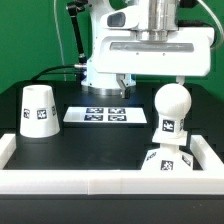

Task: Assemble lamp

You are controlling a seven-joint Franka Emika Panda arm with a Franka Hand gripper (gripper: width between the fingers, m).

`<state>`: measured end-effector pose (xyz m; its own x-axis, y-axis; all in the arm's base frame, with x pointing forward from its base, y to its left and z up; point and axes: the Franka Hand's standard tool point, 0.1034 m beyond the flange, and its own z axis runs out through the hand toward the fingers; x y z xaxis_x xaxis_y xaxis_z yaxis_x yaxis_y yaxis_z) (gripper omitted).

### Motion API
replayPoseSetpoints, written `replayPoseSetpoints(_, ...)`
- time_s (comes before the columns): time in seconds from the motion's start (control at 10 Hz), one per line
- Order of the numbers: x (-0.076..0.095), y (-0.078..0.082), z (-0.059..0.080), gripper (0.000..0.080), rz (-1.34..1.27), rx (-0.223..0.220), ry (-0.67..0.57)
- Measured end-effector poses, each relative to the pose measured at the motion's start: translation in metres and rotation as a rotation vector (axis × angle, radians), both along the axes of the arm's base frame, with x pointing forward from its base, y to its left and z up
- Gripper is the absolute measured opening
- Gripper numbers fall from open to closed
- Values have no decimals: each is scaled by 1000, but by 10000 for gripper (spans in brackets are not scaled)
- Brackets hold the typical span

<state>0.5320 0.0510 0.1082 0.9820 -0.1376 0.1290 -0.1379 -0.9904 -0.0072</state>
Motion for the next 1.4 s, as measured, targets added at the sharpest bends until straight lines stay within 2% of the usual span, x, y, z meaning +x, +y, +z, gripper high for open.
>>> replayPoseSetpoints(0.1,-5,-8,-3,699,53,-8,-14)
replayPoseSetpoints(0.2,-18,-17,-5,699,87,-14,-5)
replayPoseSetpoints(0.4,-44,-49,-9,699,151,-32,1)
replayPoseSetpoints(0.5,-48,-62,-11,699,136,-34,8)
replayPoseSetpoints(0.7,-46,-72,-10,699,145,-38,6)
replayPoseSetpoints(1.0,-49,-96,-11,699,166,-50,11)
replayPoseSetpoints(1.4,-74,-181,-8,699,206,-78,29)
